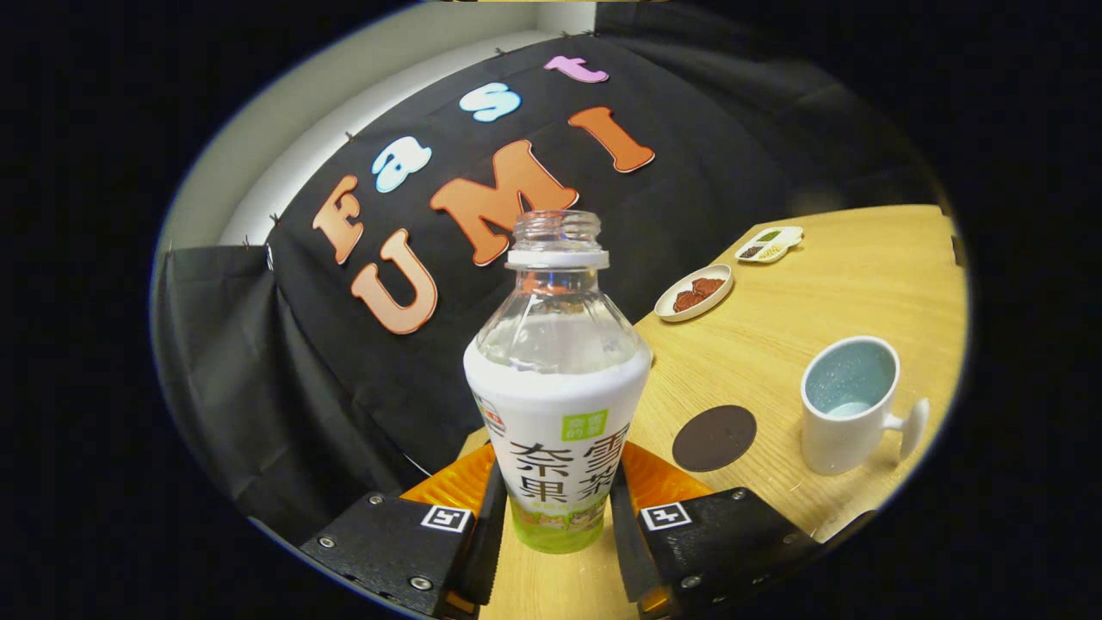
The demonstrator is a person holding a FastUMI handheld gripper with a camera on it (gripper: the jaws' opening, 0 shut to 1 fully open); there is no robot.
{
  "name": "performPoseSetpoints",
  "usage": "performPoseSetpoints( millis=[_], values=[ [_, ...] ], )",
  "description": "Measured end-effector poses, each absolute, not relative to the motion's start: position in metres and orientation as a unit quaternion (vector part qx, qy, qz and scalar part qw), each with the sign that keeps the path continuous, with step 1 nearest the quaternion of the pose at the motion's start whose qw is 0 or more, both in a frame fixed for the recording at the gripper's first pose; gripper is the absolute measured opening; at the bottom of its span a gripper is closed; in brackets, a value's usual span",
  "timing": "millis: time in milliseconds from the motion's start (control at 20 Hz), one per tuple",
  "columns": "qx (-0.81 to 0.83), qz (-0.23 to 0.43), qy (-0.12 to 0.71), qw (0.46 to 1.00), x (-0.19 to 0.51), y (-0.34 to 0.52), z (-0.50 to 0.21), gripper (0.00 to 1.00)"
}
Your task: Take the bottle from table, then pour the juice into the cup, finally place the bottle on the coaster
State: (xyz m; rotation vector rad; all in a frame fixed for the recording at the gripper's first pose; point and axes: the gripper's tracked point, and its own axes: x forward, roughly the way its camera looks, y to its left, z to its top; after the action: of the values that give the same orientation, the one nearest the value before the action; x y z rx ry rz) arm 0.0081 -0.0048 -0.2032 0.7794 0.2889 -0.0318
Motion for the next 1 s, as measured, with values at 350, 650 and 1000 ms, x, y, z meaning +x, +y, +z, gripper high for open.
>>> performPoseSetpoints(
  millis=[350,650,1000],
  values=[
    [0.486,-0.011,0.117,0.866,0.018,-0.006,-0.183,0.57],
    [0.57,-0.018,0.086,0.817,0.026,-0.016,-0.166,0.57],
    [0.647,-0.036,0.068,0.758,0.027,-0.021,-0.162,0.57]
  ],
)
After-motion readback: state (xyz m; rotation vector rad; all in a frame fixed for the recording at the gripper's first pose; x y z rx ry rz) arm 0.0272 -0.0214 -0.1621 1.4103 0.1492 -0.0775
